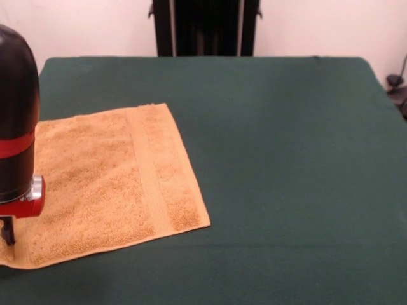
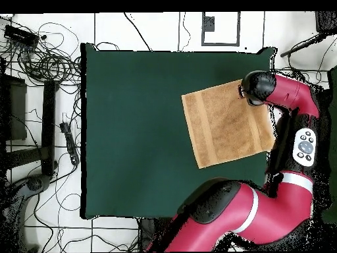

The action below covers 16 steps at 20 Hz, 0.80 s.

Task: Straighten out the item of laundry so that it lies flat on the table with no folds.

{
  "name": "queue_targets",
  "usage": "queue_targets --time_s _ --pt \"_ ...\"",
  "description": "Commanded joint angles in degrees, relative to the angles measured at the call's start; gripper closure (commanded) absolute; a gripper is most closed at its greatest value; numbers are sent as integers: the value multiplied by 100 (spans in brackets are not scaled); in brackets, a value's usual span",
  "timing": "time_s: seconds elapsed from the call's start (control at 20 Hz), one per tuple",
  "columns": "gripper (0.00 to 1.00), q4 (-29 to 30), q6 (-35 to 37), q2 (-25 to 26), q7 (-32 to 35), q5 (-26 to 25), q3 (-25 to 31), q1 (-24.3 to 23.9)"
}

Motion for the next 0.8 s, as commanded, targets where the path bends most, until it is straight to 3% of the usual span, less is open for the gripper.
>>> queue_targets --time_s 0.05,0.8 --pt "100 764 -611 833 1260 359 652 437" --pt "100 758 -632 835 1059 350 616 460"
